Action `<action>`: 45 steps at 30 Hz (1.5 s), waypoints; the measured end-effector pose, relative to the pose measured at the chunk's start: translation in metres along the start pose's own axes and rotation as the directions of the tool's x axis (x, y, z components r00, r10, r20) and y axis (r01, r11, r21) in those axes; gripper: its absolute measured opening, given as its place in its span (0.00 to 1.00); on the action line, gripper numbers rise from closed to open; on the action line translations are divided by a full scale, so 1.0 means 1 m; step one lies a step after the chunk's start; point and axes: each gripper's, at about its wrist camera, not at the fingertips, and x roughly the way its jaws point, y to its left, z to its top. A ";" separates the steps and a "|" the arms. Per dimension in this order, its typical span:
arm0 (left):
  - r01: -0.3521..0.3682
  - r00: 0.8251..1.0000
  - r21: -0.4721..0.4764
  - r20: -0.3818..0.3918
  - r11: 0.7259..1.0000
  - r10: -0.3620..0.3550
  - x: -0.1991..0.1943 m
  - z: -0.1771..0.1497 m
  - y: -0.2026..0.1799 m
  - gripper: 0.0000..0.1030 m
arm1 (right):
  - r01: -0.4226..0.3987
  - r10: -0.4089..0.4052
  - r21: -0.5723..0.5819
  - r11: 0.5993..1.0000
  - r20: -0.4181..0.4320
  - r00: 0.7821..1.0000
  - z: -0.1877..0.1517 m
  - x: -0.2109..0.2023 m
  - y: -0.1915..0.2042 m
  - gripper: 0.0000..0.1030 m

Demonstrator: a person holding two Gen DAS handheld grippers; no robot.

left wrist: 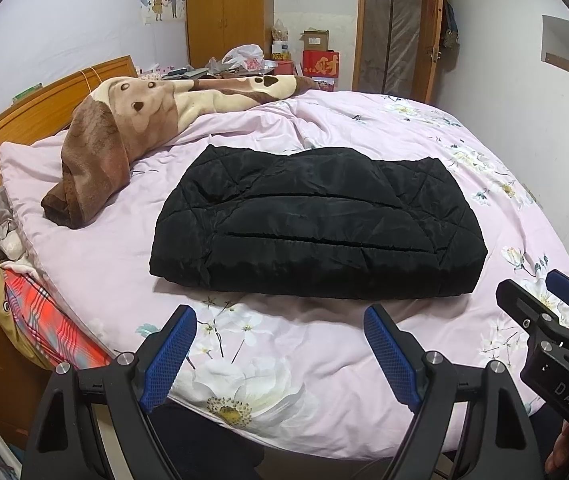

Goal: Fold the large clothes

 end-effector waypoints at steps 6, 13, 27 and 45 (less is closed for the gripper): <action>-0.010 1.000 -0.007 0.001 1.000 0.010 0.000 -0.001 0.000 0.83 | 0.000 0.000 0.001 1.000 0.000 1.000 0.000 0.000 0.000 0.74; -0.018 1.000 -0.004 0.009 1.000 0.018 -0.001 0.002 0.003 0.83 | -0.002 0.002 0.002 1.000 -0.002 1.000 0.000 0.000 0.000 0.74; -0.015 1.000 -0.001 0.004 1.000 0.015 0.000 0.001 0.005 0.83 | -0.003 0.003 0.008 1.000 -0.002 1.000 -0.001 -0.002 0.003 0.74; -0.016 1.000 0.005 0.000 1.000 0.016 0.004 -0.002 0.004 0.83 | -0.004 0.004 0.016 1.000 -0.009 1.000 -0.003 -0.001 0.002 0.74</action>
